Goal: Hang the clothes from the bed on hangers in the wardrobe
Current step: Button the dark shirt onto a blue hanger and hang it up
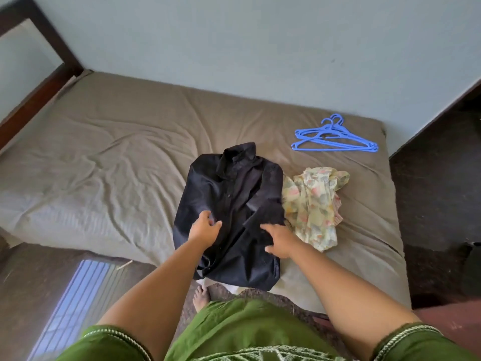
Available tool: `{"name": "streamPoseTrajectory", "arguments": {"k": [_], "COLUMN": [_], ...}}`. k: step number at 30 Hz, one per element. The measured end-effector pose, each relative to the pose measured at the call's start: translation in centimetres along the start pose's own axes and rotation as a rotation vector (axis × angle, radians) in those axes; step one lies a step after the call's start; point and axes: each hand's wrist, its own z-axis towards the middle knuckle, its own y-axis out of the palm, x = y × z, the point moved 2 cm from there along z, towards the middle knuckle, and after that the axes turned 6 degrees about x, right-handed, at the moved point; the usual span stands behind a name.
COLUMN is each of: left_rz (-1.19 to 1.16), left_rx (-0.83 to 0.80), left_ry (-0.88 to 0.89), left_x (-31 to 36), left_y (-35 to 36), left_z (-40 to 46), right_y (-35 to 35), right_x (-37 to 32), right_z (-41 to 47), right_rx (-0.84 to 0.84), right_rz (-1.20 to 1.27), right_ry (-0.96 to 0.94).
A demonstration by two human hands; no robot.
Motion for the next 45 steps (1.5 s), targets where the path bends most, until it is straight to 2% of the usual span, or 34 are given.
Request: {"name": "streamPoseTrajectory", "arguments": {"k": [2, 7, 13, 18, 24, 26, 29, 31, 34, 36, 38, 40, 42, 44, 45], "left_rz": [-0.005, -0.012, -0.003, -0.039, -0.102, -0.112, -0.121, -0.156, -0.233, -0.150, 0.046, 0.139, 0.083, -0.087, -0.118], "left_rx": [-0.011, 0.058, 0.094, 0.041, -0.051, -0.069, -0.080, -0.083, -0.177, -0.227, -0.224, -0.185, -0.178, -0.174, -0.180], "left_ry": [-0.077, -0.276, -0.456, -0.426, -0.336, -0.336, -0.390, -0.485, -0.533, -0.448, -0.339, -0.344, -0.488, -0.698, -0.739], "left_x": [-3.4, -11.3, -17.6, -19.6, -19.9, -20.2, -21.3, -21.8, -19.8, -18.3, -17.1, -16.8, -17.2, -17.5, -17.4], "left_y": [-0.8, -3.8, -6.9, -7.8, -7.1, -7.1, -7.7, -7.7, -6.3, -4.0, -2.1, -1.7, 0.5, 1.6, 1.6], "left_z": [0.5, 1.5, 2.7, 5.4, 8.5, 8.8, 9.7, 9.7, 10.5, 11.6, 12.5, 13.1, 14.8, 15.7, 15.9], "right_y": [2.4, 4.9, 8.1, 13.6, 18.5, 18.2, 15.5, 13.5, 9.9, 8.4, 7.3, 6.7, 7.7, 9.5, 10.5], "right_x": [-1.4, -6.1, -13.1, -19.5, -20.6, -20.3, -20.8, -20.6, -18.8, -16.2, -12.9, -10.6, -8.0, -6.6, -6.7], "right_z": [0.8, 4.4, 9.3, 12.7, 15.5, 15.9, 16.8, 16.7, 16.9, 16.9, 16.5, 15.7, 15.9, 16.4, 16.8], "right_rx": [-0.086, -0.121, -0.200, -0.304, -0.293, -0.207, 0.102, 0.268, 0.485, 0.576, 0.609, 0.568, 0.528, 0.432, 0.384], "right_rz": [-0.031, -0.030, -0.078, -0.136, -0.189, -0.105, 0.150, 0.376, 0.693, 0.782, 0.650, 0.364, 0.176, 0.083, 0.021], "right_ry": [-0.003, -0.078, -0.135, -0.193, 0.066, 0.117, 0.171, 0.235, 0.473, 0.641, 0.648, 0.582, 0.557, 0.562, 0.557]}}
